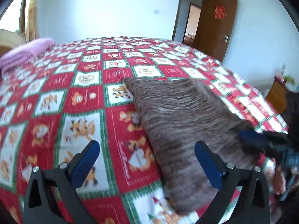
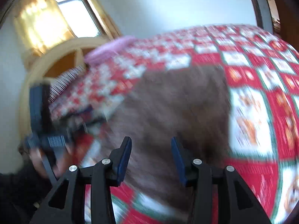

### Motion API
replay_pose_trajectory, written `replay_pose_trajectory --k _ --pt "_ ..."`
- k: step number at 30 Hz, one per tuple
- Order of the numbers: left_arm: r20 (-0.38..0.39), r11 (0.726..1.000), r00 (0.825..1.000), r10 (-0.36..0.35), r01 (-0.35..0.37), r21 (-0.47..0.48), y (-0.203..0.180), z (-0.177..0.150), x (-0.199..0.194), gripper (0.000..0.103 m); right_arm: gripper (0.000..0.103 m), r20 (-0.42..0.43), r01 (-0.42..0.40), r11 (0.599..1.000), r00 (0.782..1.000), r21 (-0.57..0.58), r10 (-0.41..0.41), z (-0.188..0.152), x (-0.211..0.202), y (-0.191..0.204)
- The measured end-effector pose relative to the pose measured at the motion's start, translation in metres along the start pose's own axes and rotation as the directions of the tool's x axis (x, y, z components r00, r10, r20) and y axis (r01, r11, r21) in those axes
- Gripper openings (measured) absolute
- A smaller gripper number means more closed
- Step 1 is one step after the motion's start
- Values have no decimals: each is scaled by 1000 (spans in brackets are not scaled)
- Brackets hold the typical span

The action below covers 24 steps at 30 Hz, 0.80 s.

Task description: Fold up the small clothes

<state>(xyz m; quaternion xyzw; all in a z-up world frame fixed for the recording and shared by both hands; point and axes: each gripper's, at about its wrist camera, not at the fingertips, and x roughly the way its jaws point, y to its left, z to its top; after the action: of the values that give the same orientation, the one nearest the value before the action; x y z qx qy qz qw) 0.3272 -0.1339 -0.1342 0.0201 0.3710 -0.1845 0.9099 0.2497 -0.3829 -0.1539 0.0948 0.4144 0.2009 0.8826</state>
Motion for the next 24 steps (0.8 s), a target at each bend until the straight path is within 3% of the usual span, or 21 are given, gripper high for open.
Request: replay_pose_trajectory --k 2,4,8,12,13,17,24 --pt "-66 998 996 66 -65 14 -2 1 24 103 43 31 -36 997 999 68 34 -8 -3 -18" --pt "-105 999 994 26 -29 -27 4 -3 37 103 43 44 -64 991 997 117 59 -8 -6 -25" --pt "-104 998 995 -4 -3 -69 13 -8 29 103 45 42 -52 995 998 83 49 -8 -13 -17" --pt "-98 992 991 -92 82 -97 12 -17 21 103 48 153 -50 994 988 98 35 -1 -41 -23" --pt "-113 994 990 -85 77 -77 8 -19 23 103 50 163 -33 993 986 109 15 4 -43 -27" --pt "-163 998 985 -52 55 14 -13 -19 34 103 50 158 -20 979 987 202 -12 35 -32 -57" --pt "-168 998 984 -64 66 4 -10 -18 35 103 51 54 -43 943 998 330 27 71 22 -105"
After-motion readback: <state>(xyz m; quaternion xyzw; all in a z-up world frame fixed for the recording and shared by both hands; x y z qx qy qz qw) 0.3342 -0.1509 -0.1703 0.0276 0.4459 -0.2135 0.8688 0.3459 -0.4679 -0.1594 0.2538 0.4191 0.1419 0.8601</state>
